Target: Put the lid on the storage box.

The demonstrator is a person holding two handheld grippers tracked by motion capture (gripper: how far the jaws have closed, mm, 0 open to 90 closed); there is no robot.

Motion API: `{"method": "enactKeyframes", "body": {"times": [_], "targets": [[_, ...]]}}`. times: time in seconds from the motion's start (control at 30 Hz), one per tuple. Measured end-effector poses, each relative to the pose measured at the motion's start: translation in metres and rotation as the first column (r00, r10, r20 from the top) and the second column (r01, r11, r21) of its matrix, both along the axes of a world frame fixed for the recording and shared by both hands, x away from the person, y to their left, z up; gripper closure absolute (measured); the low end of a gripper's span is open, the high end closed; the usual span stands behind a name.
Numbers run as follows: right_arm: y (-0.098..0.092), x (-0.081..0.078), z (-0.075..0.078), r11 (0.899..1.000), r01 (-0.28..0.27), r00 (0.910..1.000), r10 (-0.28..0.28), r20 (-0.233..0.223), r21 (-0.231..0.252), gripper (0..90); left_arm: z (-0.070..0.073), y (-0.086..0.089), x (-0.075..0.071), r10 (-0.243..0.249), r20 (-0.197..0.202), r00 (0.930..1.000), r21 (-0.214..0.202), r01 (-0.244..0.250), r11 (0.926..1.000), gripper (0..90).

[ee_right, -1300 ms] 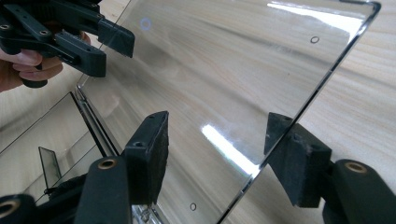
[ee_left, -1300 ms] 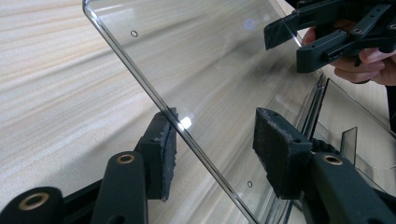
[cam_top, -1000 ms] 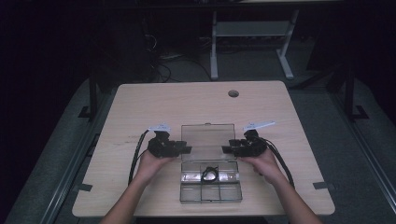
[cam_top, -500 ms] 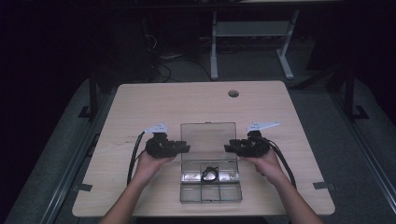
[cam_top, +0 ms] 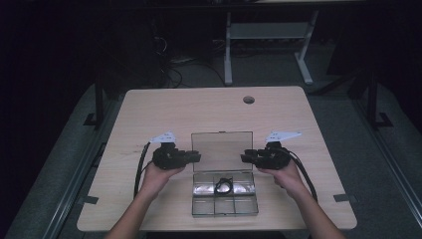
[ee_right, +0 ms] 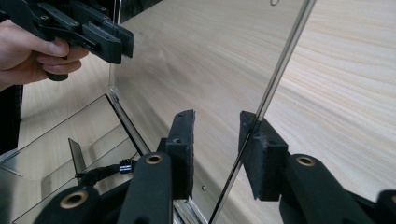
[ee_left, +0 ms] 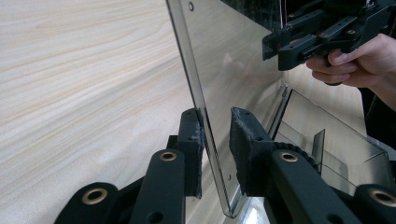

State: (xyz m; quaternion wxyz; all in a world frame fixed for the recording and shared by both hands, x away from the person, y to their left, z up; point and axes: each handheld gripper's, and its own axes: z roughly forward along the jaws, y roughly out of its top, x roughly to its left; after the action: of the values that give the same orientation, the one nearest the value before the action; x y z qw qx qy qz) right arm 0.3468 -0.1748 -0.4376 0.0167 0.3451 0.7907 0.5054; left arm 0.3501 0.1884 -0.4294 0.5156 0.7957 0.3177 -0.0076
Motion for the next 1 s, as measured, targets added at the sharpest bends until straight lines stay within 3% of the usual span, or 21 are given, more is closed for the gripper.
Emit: {"method": "enactKeyframes", "body": {"times": [0.23, 0.43, 0.5, 0.7, 1.0], "targets": [[-0.003, -0.004, 0.002, 1.0, 0.001, 0.9985, -0.001, 0.054, 0.012, 70.0, 0.004, 0.0, -0.003, 0.009, 0.035, 0.9993, -0.007, -0.008, 0.9999, 77.5], [-0.003, -0.006, 0.002, 1.0, -0.001, 0.9975, 0.0, 0.07, 0.013, 70.4, 0.004, 0.0, -0.002, 0.006, 0.031, 0.9995, -0.008, -0.006, 1.0, 77.1], [-0.003, -0.006, 0.002, 1.0, 0.0, 0.997, -0.001, 0.077, 0.012, 70.7, 0.005, 0.001, -0.001, 0.004, 0.03, 0.9995, -0.026, -0.004, 0.9997, 72.5], [-0.003, -0.006, 0.002, 1.0, -0.001, 0.9963, 0.0, 0.086, 0.014, 70.8, 0.021, 0.006, 0.003, 0.026, 0.076, 0.9968, -0.064, -0.021, 0.9977, 68.5], [-0.003, -0.007, 0.002, 1.0, -0.002, 0.9954, 0.0, 0.095, 0.013, 70.8, 0.038, 0.014, 0.006, 0.061, 0.121, 0.9908, -0.108, -0.048, 0.9929, 72.5]]}}
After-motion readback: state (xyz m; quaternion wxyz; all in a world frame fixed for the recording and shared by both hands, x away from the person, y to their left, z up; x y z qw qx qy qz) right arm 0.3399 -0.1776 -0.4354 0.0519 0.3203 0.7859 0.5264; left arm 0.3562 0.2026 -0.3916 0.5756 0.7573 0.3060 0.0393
